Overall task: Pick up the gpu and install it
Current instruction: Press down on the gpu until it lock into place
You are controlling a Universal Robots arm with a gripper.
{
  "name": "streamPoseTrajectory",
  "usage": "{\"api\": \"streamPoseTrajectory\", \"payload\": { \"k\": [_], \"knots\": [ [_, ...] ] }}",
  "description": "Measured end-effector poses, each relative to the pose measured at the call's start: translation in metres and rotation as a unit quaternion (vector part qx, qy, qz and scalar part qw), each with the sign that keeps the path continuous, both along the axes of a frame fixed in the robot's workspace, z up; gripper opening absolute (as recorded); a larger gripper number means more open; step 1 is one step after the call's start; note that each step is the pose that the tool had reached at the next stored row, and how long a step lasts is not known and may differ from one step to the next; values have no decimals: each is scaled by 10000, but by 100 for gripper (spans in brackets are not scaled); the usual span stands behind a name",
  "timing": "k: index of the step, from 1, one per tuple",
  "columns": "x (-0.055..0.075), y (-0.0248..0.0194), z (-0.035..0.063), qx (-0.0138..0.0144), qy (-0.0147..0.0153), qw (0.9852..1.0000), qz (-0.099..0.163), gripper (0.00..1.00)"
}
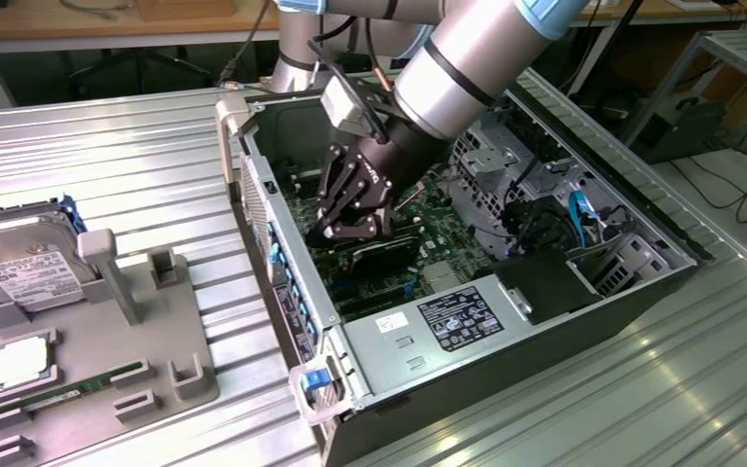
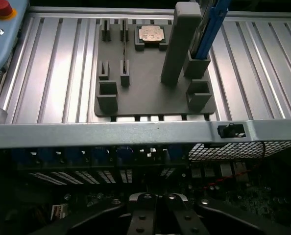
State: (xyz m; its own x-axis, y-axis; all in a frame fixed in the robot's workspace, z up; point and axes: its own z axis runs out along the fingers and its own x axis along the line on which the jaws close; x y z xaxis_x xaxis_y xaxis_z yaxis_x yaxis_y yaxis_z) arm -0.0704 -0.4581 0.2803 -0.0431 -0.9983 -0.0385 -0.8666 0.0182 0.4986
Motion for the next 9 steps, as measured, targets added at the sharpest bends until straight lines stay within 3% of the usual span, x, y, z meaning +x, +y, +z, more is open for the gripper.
{"api": "streamPoseTrajectory", "payload": {
  "k": [2, 3, 4, 5, 6, 7, 9],
  "knots": [
    [1, 31, 0, 0, -134, 9999, 4, 11],
    [1, 43, 0, -1, -187, 9998, 5, 11],
    [1, 63, 0, -1, -296, 9996, 8, 11],
    [1, 72, 1, -2, -374, 9993, 9, 11],
    [0, 77, 1, -2, -438, 9990, 9, 11],
    [-2, 82, 1, -2, -525, 9986, 9, 11],
    [-10, 86, -2, -1, -655, 9979, 9, 11]
  ]
}}
